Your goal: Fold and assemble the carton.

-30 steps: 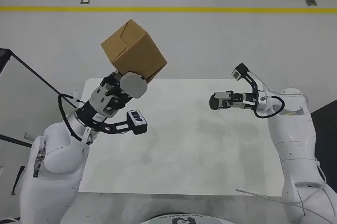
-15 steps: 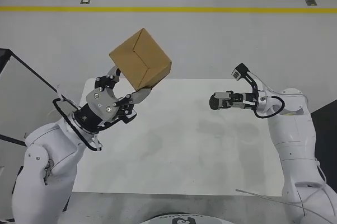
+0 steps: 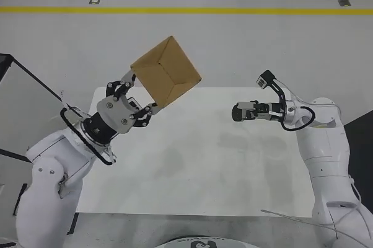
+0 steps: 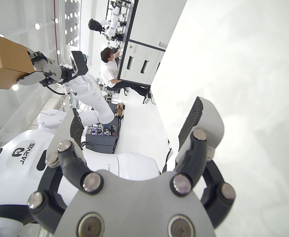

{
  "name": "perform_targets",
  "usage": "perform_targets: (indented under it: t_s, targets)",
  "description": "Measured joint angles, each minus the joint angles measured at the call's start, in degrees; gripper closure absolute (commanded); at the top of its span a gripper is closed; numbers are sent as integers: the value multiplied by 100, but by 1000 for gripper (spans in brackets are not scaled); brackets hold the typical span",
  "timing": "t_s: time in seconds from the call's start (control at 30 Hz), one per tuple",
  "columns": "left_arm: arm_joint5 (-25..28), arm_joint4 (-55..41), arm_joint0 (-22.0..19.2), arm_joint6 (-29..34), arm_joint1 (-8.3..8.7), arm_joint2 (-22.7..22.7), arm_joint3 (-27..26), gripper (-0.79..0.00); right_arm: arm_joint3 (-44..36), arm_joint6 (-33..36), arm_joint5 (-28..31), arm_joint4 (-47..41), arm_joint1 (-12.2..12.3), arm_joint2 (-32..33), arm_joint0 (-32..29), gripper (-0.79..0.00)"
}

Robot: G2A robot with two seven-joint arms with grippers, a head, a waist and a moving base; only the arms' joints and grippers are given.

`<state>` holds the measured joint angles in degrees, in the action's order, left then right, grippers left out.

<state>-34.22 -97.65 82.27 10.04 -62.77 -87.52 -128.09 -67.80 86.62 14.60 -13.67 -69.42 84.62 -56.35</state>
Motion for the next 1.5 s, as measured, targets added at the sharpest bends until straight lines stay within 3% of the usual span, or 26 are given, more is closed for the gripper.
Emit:
perform_targets:
  t_s: [0.2,0.33,0.4,0.63,0.73,0.87,1.07,1.17,1.5]
  targets:
    - [8,1967,-524,1951,63,242,544,0,0,0,0,0,0,0,0,-785]
    - [363,3302,-797,3005,116,399,792,0,0,0,0,0,0,0,0,-785]
    - [403,3653,-806,3079,118,408,800,0,0,0,0,0,0,0,0,-785]
    - [467,3406,-802,2991,112,395,812,0,0,0,0,0,0,0,0,-785]
    - [1209,4123,-967,3184,149,391,913,0,0,0,0,0,0,0,0,-785]
    - [2429,5422,-1201,3994,175,409,1268,0,0,0,0,0,0,0,0,-785]
    - [3651,6594,-1404,4778,226,409,1461,0,0,0,0,0,0,0,0,-785]
    - [4135,6873,-1447,4798,227,427,1490,0,0,0,0,0,0,0,0,-785]
    - [4257,6931,-1459,4711,227,413,1486,0,0,0,0,0,0,0,0,-785]
